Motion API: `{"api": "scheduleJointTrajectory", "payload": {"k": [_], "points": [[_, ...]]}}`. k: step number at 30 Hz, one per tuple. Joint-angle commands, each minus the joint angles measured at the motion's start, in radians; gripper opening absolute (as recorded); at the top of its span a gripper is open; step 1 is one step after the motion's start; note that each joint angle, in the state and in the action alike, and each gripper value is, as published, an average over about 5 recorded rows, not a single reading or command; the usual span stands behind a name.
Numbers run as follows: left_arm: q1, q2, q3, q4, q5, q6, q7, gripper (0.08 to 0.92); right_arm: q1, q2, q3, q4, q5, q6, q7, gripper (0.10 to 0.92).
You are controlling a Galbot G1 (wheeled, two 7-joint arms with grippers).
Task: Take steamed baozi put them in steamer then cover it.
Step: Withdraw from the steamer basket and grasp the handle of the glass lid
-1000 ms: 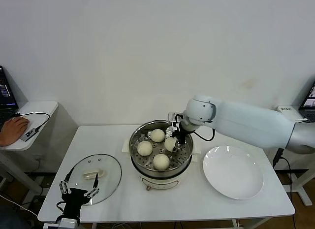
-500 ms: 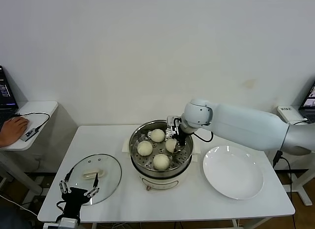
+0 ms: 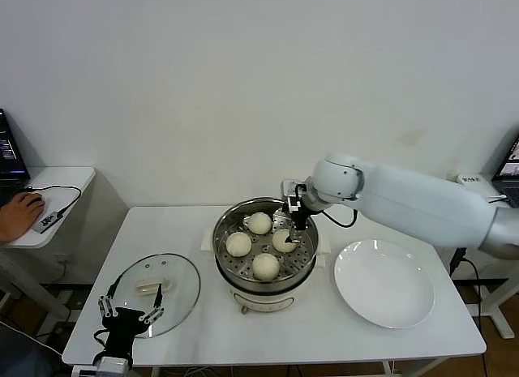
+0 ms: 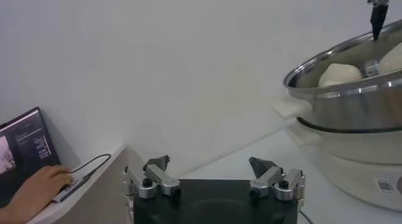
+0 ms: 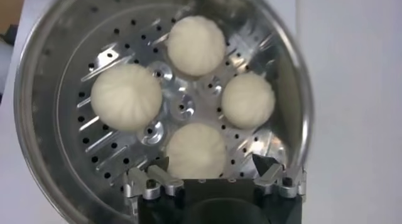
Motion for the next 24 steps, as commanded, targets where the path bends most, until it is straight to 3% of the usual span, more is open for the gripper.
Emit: {"api": "scheduleJointTrajectory", "payload": {"k": [1,5,11,19,24], "points": [[-0.012,0.000,0.005,0.021,-0.002,-0.002,-0.001,0.823,-0.269,-0.225,0.302,0.224,0.213,0.081,0.537,0.823],[-0.022,0.001,0.009,0.036,-0.001,-0.003,-0.002,0.823,-0.579,-0.290,0.582,0.273,0.204,0.218,0.691,0.823],[-0.032,0.000,0.013,0.056,0.001,-0.003,-0.002,0.823,-1.009,-0.250,0.986,0.279,0.141,0.443,0.769,0.823],[-0.044,-0.002,0.018,0.096,0.011,-0.020,-0.005,0.823,-1.458,0.038,1.493,0.245,-0.105,0.702,0.677,0.823],[-0.050,0.003,0.022,0.126,0.070,-0.043,-0.008,0.823,-1.606,0.181,1.657,0.252,-0.160,0.788,0.609,0.823]]}}
